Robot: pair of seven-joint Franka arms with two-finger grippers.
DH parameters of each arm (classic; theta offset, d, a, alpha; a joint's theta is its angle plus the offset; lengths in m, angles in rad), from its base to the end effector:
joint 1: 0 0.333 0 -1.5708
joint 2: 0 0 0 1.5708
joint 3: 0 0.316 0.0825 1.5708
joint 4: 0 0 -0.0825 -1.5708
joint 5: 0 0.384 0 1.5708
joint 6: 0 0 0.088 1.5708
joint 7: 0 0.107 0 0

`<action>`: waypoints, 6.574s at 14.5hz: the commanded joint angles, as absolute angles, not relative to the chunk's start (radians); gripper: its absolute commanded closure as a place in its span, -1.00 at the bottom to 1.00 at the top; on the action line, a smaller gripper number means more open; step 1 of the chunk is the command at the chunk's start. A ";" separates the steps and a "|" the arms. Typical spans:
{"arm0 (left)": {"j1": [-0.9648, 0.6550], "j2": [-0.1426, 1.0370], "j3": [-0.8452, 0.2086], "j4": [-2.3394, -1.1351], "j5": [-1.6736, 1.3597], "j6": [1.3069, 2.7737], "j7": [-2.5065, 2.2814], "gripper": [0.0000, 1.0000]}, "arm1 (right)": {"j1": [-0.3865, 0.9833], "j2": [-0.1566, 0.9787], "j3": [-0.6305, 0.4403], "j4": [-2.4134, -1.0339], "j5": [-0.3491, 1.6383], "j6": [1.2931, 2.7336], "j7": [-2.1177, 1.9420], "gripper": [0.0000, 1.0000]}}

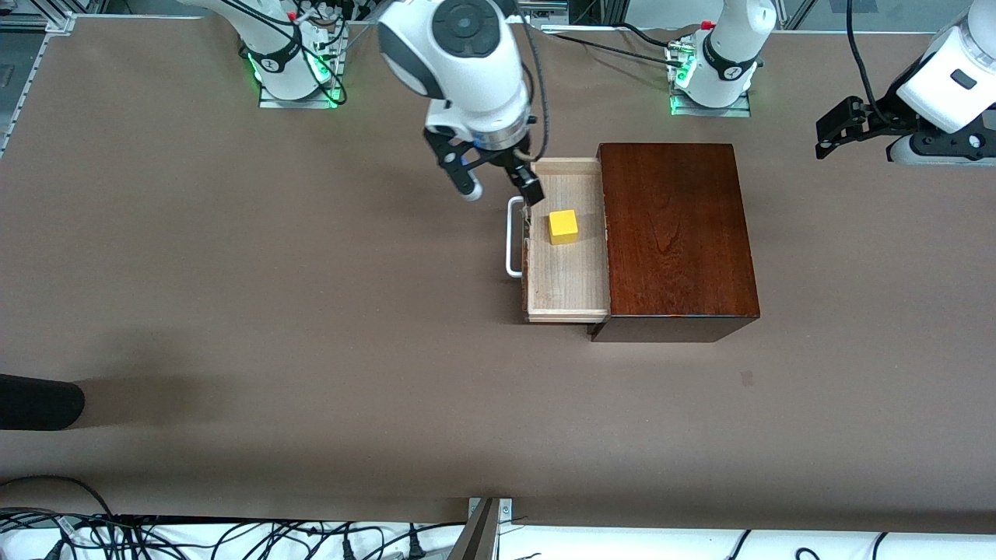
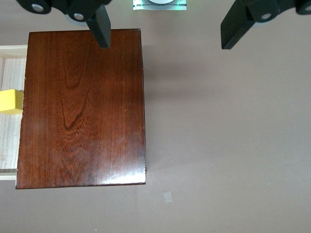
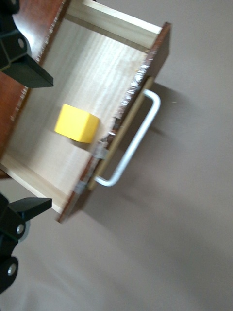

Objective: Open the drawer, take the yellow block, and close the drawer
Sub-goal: 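Lower the right gripper into the drawer and grasp the yellow cube, then lift the yellow cube out with the right gripper and carry it aside, then lower the cube onto the table and open the right gripper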

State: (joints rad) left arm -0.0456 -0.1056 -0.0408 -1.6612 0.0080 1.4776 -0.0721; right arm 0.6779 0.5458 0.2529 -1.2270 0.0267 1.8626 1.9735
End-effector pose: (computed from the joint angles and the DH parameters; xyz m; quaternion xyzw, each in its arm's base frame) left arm 0.5089 -0.0443 0.6307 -0.9992 0.0067 0.0384 0.0092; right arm 0.4647 0.5536 0.4748 -0.8510 0.5167 0.0702 0.0618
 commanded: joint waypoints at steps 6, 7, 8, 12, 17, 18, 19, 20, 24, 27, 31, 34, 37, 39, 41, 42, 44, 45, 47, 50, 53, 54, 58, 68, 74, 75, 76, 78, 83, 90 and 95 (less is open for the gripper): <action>-0.025 -0.015 -0.035 -1.550 -0.014 1.486 -0.049 -1.00 | 0.741 0.710 0.236 -1.098 -0.023 1.936 2.184 -0.99; -0.023 -0.006 -0.035 -1.533 -0.014 1.488 -0.049 -1.00 | 0.745 0.718 0.236 -1.098 -0.028 1.937 2.203 -0.99; -0.023 -0.005 -0.035 -1.531 -0.014 1.488 -0.049 -1.00 | 0.750 0.725 0.235 -1.100 -0.043 1.937 2.221 -0.99; -0.031 0.003 -0.043 -1.531 -0.005 1.506 -0.061 -1.00 | 0.791 0.761 0.226 -1.098 -0.061 1.994 2.315 -0.99; -0.034 0.018 -0.046 -1.511 -0.002 1.505 -0.063 -1.00 | 0.822 0.802 0.195 -1.100 -0.072 2.045 2.344 -0.99; -0.034 0.018 -0.046 -1.511 0.000 1.505 -0.063 -1.00 | 0.822 0.805 0.189 -1.101 -0.074 2.045 2.342 -0.99; -0.034 0.018 -0.046 -1.511 0.000 1.505 -0.063 -1.00 | 0.822 0.810 0.189 -1.103 -0.084 2.045 2.341 -0.99; -0.034 0.018 -0.046 -1.511 0.000 1.505 -0.061 -1.00 | 0.822 0.814 0.189 -1.103 -0.087 2.046 2.341 -0.99; -0.037 0.020 -0.046 -1.511 0.000 1.506 -0.061 -1.00 | 0.824 0.836 0.189 -1.106 -0.092 2.068 2.342 -0.99; -0.037 0.020 -0.048 -1.509 0.000 1.506 -0.060 -1.00 | 0.830 0.845 0.187 -1.106 -0.095 2.081 2.341 -0.99; -0.037 0.020 -0.048 -1.509 -0.002 1.506 -0.060 -1.00 | 0.830 0.856 0.179 -1.108 -0.095 2.095 2.338 -0.90; -0.037 0.020 -0.048 -1.509 -0.002 1.506 -0.060 -1.00 | 0.830 0.859 0.178 -1.108 -0.103 2.095 2.335 -0.65; -0.037 0.020 -0.048 -1.509 -0.002 1.506 -0.060 -1.00 | 0.828 0.862 0.179 -1.108 -0.106 2.095 2.324 0.68; -0.037 0.020 -0.048 -1.509 -0.002 1.506 -0.060 -1.00 | 0.828 0.861 0.178 -1.108 -0.106 2.095 2.315 1.00; -0.037 0.020 -0.048 -1.509 0.000 1.506 -0.060 -1.00 | 0.828 0.861 0.178 -1.108 -0.106 2.095 2.309 1.00; -0.037 0.020 -0.048 -1.509 0.000 1.506 -0.058 -1.00 | 0.828 0.861 0.179 -1.108 -0.106 2.095 2.307 1.00; -0.034 0.020 -0.048 -1.509 0.000 1.506 -0.054 -1.00 | 0.827 0.853 0.179 -1.104 -0.104 2.095 2.306 1.00; -0.034 0.020 -0.048 -1.509 0.000 1.506 -0.054 -1.00 | 0.825 0.844 0.179 -1.101 -0.103 2.085 2.306 1.00; -0.037 0.020 -0.048 -1.509 0.000 1.505 -0.057 -1.00 | 0.822 0.812 0.181 -1.101 -0.100 2.062 2.303 1.00; -0.037 0.020 -0.049 -1.511 -0.003 1.503 -0.057 -1.00 | 0.815 0.741 0.184 -1.100 -0.091 1.984 2.269 1.00; -0.037 0.020 -0.048 -1.509 -0.003 1.502 -0.055 -1.00 | 0.792 0.635 0.180 -1.107 -0.014 1.890 2.142 1.00; -0.037 0.020 -0.048 -1.511 -0.005 1.502 -0.060 -1.00 | 0.781 0.597 0.176 -1.112 -0.002 1.835 2.079 1.00; -0.037 0.020 -0.048 -1.511 -0.006 1.500 -0.058 -1.00 | 0.735 0.455 0.175 -1.162 0.003 1.628 1.771 1.00; -0.037 0.020 -0.049 -1.509 -0.006 1.500 -0.058 -1.00 | 0.703 0.039 -0.173 -1.581 0.023 1.496 0.708 1.00; -0.037 0.020 -0.048 -1.509 -0.006 1.500 -0.058 -1.00 | 0.703 -0.041 -0.383 -1.663 0.008 1.483 0.352 1.00; -0.037 0.020 -0.049 -1.509 -0.006 1.500 -0.060 -1.00 | 0.703 -0.035 -0.406 -1.663 0.003 1.483 0.307 1.00; -0.037 0.020 -0.049 -1.511 -0.006 1.500 -0.060 -1.00 | 0.703 -0.025 -0.429 -1.666 -0.012 1.485 0.257 1.00; -0.037 0.020 -0.049 -1.511 -0.006 1.500 -0.060 -1.00 | 0.701 0.008 -0.481 -1.666 -0.021 1.493 0.203 1.00; -0.037 0.020 -0.049 -1.511 -0.008 1.500 -0.060 -1.00 | 0.623 0.058 -0.512 -1.707 -0.052 1.573 0.089 1.00; -0.038 0.018 -0.051 -1.509 -0.003 1.500 -0.060 -1.00 | 0.200 0.155 -0.172 -1.874 -0.051 1.767 0.040 1.00; -0.038 0.020 -0.051 -1.509 -0.002 1.502 -0.063 -1.00 | 0.181 0.360 -0.146 -1.884 0.000 1.942 0.057 1.00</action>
State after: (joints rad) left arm -0.0361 0.0071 -0.0521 -1.5388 0.0080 1.5126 -0.0716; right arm 0.2065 0.2818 -0.1748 -1.8948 -0.0319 1.8748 0.0501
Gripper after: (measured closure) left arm 0.000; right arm 0.445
